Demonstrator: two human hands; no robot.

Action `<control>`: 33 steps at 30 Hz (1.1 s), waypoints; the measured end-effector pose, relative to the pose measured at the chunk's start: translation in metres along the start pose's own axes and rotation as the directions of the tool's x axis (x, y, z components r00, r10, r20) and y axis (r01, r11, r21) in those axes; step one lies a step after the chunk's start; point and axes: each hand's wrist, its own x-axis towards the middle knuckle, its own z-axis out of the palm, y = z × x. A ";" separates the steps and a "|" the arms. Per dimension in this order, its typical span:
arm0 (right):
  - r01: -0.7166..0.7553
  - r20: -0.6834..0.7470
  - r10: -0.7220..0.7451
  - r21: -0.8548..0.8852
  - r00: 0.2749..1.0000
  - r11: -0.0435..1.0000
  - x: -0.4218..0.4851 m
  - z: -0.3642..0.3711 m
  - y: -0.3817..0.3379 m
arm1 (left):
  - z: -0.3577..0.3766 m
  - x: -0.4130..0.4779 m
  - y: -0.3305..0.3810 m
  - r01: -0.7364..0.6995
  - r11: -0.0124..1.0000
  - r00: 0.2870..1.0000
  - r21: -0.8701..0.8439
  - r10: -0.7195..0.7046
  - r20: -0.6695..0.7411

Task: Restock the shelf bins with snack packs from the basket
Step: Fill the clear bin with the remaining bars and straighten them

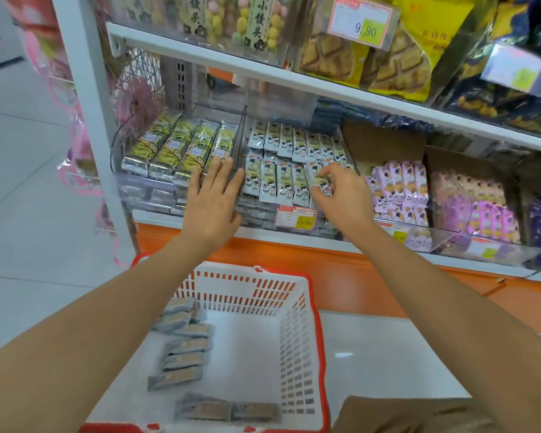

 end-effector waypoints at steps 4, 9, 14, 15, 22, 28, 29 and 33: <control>-0.031 0.014 0.032 -0.078 0.999 0.996 0.009 0.012 0.000 | 0.008 -0.001 -0.005 -0.035 0.999 0.999 -0.004 0.035 -0.009; -0.044 0.031 0.046 -0.078 0.998 0.996 0.010 0.012 0.002 | 0.011 -0.001 -0.006 -0.061 0.998 0.998 -0.034 0.061 -0.013; 0.007 -0.016 -0.007 0.014 1.000 1.000 0.000 0.005 -0.003 | 0.011 -0.008 -0.009 -0.117 0.990 0.986 -0.076 0.107 -0.128; 0.050 -0.030 -0.048 0.071 0.998 0.996 -0.006 0.004 -0.008 | 0.010 -0.012 -0.010 -0.126 0.988 0.981 -0.088 0.111 -0.159; 0.232 0.129 -0.304 0.395 0.944 0.889 -0.070 0.046 -0.052 | 0.022 -0.072 -0.033 -0.088 0.993 0.984 -0.078 0.075 -0.165; 0.108 0.415 -0.300 0.426 0.859 0.898 -0.122 0.127 -0.066 | 0.055 -0.135 -0.084 0.076 0.996 0.994 -0.049 -0.072 0.080; 0.060 0.477 -0.269 0.408 0.836 0.911 -0.129 0.141 -0.066 | 0.061 -0.145 -0.093 0.113 0.993 0.985 -0.034 -0.108 0.138; -0.093 0.643 -0.148 0.325 0.751 0.941 -0.150 0.194 -0.065 | 0.085 -0.177 -0.119 0.228 0.974 0.931 0.012 -0.221 0.289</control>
